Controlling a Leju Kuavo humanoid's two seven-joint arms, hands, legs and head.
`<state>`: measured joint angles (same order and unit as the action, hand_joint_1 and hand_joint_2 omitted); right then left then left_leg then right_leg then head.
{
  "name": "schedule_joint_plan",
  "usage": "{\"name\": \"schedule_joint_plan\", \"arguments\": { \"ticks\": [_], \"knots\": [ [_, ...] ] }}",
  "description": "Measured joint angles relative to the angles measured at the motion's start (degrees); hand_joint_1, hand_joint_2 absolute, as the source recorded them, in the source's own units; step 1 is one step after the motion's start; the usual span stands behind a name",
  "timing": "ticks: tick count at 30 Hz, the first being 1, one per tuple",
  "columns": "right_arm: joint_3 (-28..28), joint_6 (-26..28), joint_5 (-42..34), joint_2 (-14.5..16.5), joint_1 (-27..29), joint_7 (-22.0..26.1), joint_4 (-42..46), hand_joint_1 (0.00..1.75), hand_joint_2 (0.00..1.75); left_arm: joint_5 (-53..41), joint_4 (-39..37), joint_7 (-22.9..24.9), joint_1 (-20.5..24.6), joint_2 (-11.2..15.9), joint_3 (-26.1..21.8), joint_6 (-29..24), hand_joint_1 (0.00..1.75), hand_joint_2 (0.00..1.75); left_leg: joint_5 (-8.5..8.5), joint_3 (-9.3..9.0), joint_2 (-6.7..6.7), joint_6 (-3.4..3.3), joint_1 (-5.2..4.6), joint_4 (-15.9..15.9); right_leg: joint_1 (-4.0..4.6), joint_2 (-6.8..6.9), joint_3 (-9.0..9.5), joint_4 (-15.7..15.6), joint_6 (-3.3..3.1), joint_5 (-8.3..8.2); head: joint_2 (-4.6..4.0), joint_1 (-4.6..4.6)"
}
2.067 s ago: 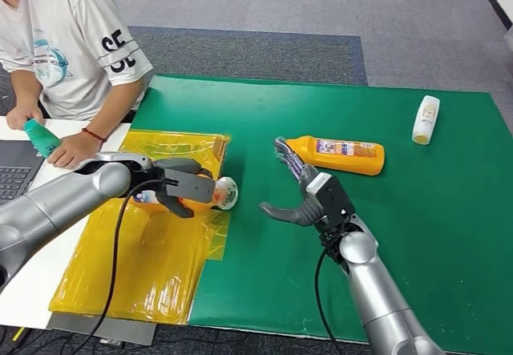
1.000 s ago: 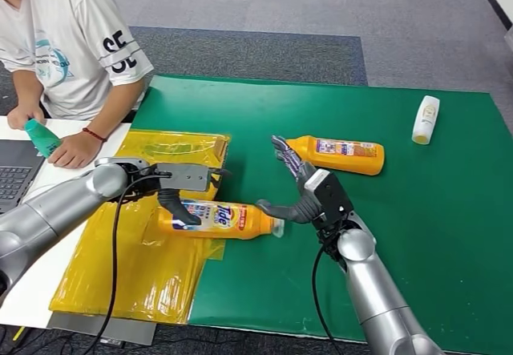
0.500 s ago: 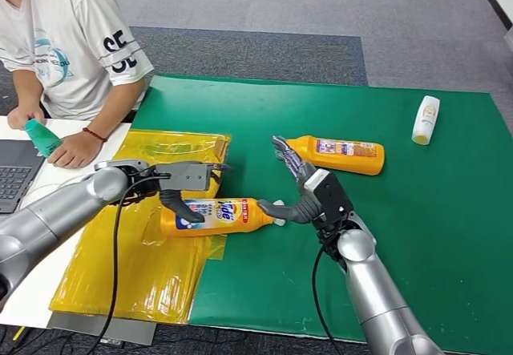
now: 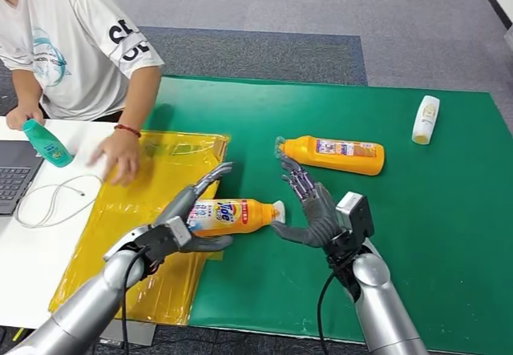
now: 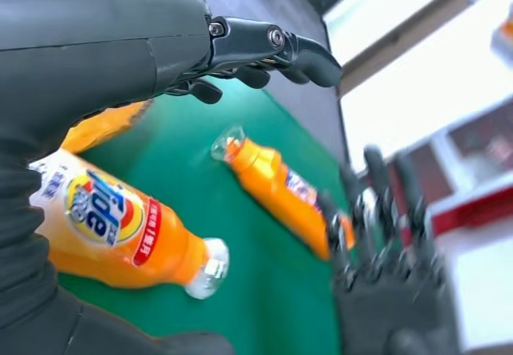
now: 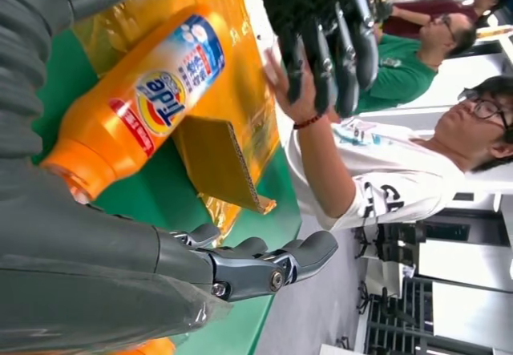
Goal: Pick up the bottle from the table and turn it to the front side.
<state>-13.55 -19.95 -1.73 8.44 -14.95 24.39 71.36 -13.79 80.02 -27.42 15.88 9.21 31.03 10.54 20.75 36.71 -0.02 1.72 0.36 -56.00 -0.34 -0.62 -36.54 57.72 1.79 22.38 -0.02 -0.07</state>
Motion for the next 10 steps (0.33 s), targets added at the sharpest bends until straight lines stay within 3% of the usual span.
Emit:
{"name": "schedule_joint_plan", "arguments": {
  "ticks": [5,10],
  "knots": [
    [0.4,-0.9,-1.3,-0.5,2.0,-0.4,2.1,0.00,1.75,-0.2,4.0,-2.6,-7.6,-3.9,-9.2,1.8,0.00,1.75,0.00,0.00,0.00,0.00,0.02,0.0,0.03,0.01,0.01,0.0,0.00,0.03,0.00,0.00],
    [0.6,-1.1,-1.7,-0.6,3.0,-0.9,2.9,0.00,1.75,-0.8,5.4,-3.5,-11.1,-6.1,-13.6,2.1,0.00,1.75,0.00,0.00,-0.01,0.00,0.01,0.0,0.02,0.01,0.03,0.0,0.01,0.03,0.01,0.01]
  ]
}}
